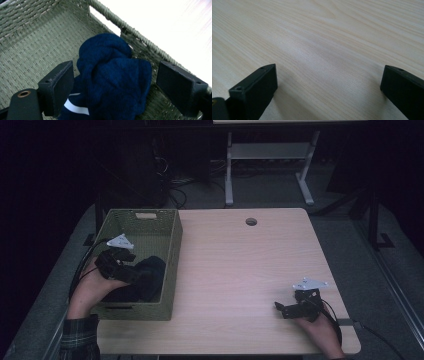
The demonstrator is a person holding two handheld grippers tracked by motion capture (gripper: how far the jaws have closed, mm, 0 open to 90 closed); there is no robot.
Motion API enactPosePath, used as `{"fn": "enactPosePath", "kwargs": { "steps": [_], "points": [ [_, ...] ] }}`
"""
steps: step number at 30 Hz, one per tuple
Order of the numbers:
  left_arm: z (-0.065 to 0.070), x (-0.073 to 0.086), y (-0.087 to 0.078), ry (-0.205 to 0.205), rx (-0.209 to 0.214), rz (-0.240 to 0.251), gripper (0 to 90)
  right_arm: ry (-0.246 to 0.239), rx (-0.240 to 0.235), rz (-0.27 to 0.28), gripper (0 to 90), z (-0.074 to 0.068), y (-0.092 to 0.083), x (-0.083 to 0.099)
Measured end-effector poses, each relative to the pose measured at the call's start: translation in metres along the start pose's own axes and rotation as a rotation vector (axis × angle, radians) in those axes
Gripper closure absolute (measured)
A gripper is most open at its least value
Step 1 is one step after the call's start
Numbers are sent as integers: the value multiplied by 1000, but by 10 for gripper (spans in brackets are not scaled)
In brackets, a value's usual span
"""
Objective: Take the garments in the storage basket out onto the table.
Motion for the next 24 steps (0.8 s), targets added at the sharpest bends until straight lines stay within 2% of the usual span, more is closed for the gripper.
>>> {"fn": "enactPosePath", "kwargs": {
  "steps": [5,7,15,24],
  "points": [
    [-1,6,2,-6,-1,-22,144,0,0,0,7,0,0,0],
    [-2,9,4,-21,-9,-32,143,0,0,0,7,0,0,0],
    [-3,15,10,-35,-27,-72,138,0,0,0,7,0,0,0],
    [-5,23,19,-43,-22,-119,137,1,0,0,7,0,0,0]
  ]
}}
Point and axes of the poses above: each handheld gripper's, and its own axes: y roughly forward along the jaws, x roughly out of its underside, z roughly to its right, the point moved 1 cm from there along y, roughly forward along the jaws, and after that the axes turned 2 degrees about x, right-handed, at the moved point
